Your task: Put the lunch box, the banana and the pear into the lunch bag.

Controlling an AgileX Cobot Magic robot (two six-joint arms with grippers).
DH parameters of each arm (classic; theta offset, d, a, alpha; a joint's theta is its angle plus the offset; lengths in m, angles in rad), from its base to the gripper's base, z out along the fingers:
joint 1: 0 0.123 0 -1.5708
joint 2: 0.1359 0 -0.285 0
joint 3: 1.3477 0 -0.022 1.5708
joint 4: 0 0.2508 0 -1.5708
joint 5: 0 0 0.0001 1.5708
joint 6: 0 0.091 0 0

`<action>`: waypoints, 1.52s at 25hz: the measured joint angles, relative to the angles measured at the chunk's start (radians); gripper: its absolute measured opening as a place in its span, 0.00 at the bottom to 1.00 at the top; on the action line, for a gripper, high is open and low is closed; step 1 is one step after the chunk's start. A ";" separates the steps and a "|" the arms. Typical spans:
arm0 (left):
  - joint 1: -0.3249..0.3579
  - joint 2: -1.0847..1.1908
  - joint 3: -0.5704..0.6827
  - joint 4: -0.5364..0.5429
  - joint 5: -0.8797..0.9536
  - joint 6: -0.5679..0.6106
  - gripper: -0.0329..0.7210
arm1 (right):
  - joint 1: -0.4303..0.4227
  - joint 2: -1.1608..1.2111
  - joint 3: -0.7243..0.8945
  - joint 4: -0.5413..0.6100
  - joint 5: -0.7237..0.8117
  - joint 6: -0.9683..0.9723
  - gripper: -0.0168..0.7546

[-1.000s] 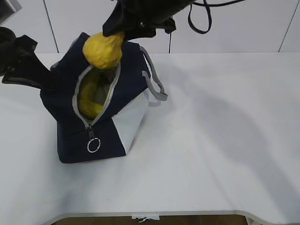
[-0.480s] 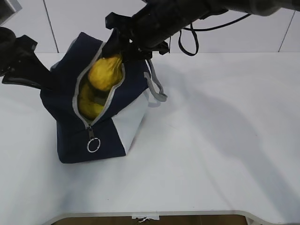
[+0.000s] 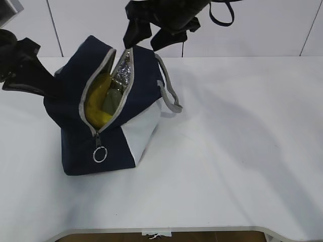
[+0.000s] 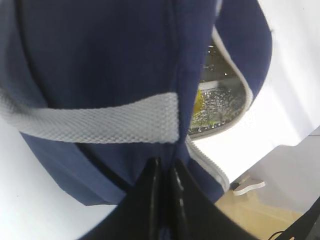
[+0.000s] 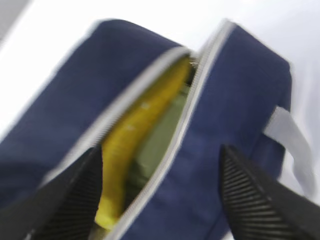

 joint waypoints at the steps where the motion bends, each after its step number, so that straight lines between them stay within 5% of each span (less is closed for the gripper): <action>1: 0.000 0.000 0.000 0.000 0.000 0.000 0.04 | 0.000 0.000 0.000 -0.035 0.013 0.020 0.74; 13: 0.000 0.000 0.000 0.000 0.000 0.000 0.04 | -0.003 0.102 -0.002 -0.087 0.088 0.073 0.72; 15: 0.000 0.000 0.000 0.000 0.000 0.000 0.04 | -0.003 0.104 -0.002 -0.087 0.090 0.073 0.65; 21: 0.000 0.000 0.000 -0.023 0.010 0.000 0.04 | -0.003 0.104 -0.011 -0.112 0.133 0.073 0.07; 27: -0.032 0.000 0.000 -0.197 0.005 0.007 0.04 | -0.003 0.082 -0.073 -0.197 0.206 0.098 0.03; 38: -0.254 0.083 0.000 -0.425 -0.205 0.064 0.04 | -0.003 -0.032 -0.082 -0.344 0.241 0.157 0.02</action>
